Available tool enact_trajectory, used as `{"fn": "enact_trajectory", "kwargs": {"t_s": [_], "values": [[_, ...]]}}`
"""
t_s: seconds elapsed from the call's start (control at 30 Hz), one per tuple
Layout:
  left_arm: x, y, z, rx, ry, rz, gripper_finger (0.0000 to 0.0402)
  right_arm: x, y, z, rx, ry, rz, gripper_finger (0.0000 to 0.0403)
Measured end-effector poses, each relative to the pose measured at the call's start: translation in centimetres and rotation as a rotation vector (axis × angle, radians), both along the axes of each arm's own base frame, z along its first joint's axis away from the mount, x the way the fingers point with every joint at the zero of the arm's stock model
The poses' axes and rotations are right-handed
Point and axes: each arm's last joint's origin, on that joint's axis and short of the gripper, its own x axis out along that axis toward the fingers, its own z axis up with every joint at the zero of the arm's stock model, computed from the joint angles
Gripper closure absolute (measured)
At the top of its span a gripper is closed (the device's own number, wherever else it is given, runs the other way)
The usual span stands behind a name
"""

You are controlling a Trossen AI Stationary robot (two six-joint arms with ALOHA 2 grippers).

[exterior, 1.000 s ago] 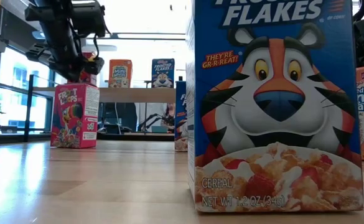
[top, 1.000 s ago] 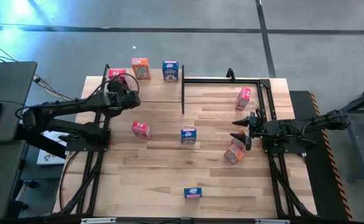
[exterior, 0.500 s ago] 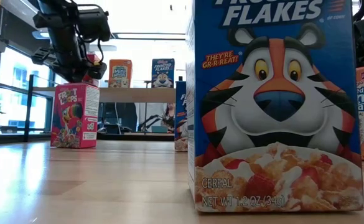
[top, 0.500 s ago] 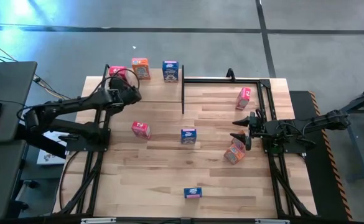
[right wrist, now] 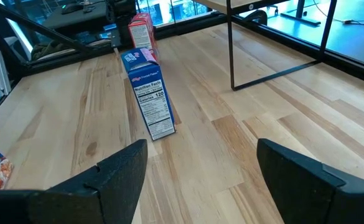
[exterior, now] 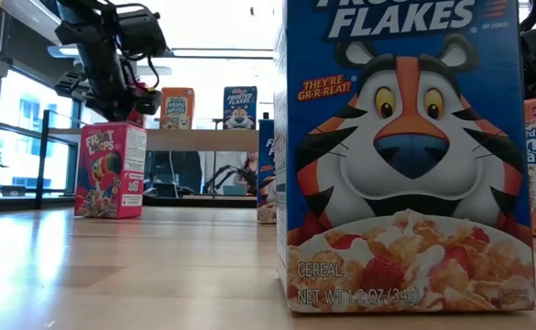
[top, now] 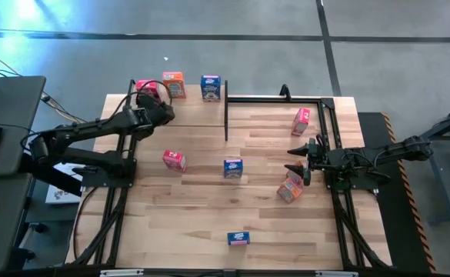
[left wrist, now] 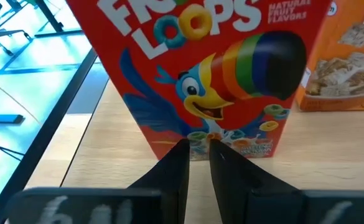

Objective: Stack cereal on shelf
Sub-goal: Put the bottom right red cereal box on the the shelf

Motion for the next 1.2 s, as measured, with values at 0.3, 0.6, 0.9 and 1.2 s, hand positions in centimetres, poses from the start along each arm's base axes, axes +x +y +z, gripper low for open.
{"fn": "enact_trajectory", "kwargs": {"t_s": [0.3, 0.6, 0.9, 1.2], "values": [[-0.23, 0.29, 0.0, -0.001, 0.01, 0.015, 0.0348, 0.0, 0.0, 0.0, 0.0, 0.0, 0.001, 0.0107], [-0.29, 0.43, 0.02, -0.001, 0.01, 0.018, 0.0348, 0.0, 0.01, 0.0, 0.0, 0.0, 0.002, 0.0107], [0.06, 0.63, 0.26, 0.019, -0.001, -0.003, 0.0348, 0.0, 0.02, 0.0, 0.002, 0.0, 0.006, 0.0107], [0.07, 0.58, 0.17, -0.007, -0.009, -0.02, 0.0348, 0.0, 0.02, 0.0, 0.001, 0.0, 0.005, 0.0107]]}}
